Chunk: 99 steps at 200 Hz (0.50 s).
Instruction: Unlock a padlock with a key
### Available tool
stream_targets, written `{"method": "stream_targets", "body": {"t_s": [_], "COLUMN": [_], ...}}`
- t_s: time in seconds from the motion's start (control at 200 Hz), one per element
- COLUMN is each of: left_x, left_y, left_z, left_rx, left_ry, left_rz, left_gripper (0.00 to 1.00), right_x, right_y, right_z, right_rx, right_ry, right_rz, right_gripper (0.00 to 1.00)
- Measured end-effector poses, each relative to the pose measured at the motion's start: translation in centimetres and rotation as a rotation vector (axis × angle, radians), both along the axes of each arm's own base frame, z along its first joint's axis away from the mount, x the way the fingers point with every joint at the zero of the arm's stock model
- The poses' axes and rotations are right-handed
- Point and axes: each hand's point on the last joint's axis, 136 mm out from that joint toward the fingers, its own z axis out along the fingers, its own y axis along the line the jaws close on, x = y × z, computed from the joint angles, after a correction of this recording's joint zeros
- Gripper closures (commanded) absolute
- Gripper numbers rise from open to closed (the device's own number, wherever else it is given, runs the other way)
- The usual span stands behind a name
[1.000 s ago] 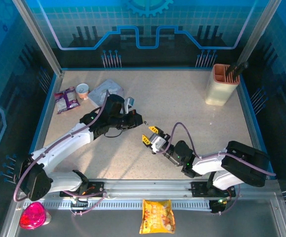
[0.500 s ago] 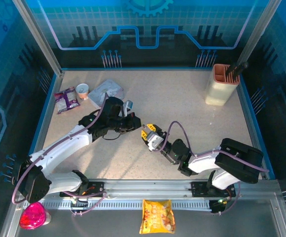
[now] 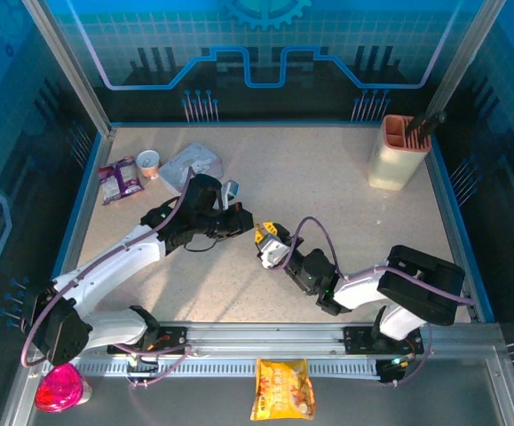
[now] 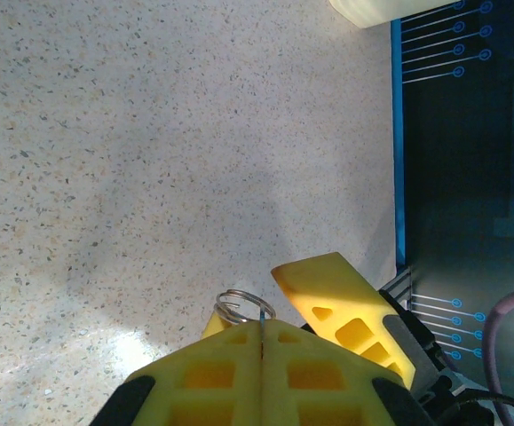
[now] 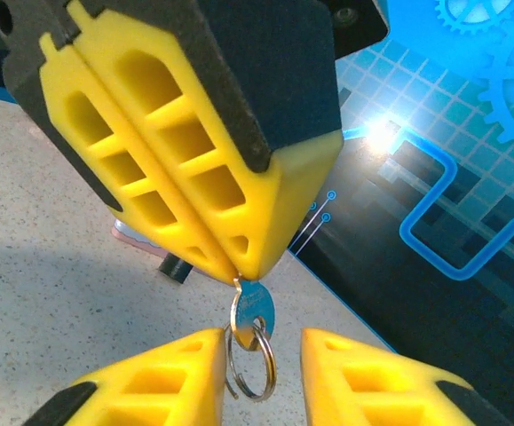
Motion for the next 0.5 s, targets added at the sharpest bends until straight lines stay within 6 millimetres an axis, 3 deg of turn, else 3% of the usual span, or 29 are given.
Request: {"method": "stream_targets", "body": {"t_s": [0.495], "left_x": [-0.43], "left_y": [-0.21], "left_z": [0.01], "left_rx": [-0.01], "left_ry": [0.022], "left_rz": [-0.012], "left_gripper": [1.0], "right_x": [-0.03], "right_y": [0.24], "right_z": [0.18], "right_rx": [-0.003], "right_ry": [-0.008], "right_rz": [0.009], "right_gripper": [0.82]}}
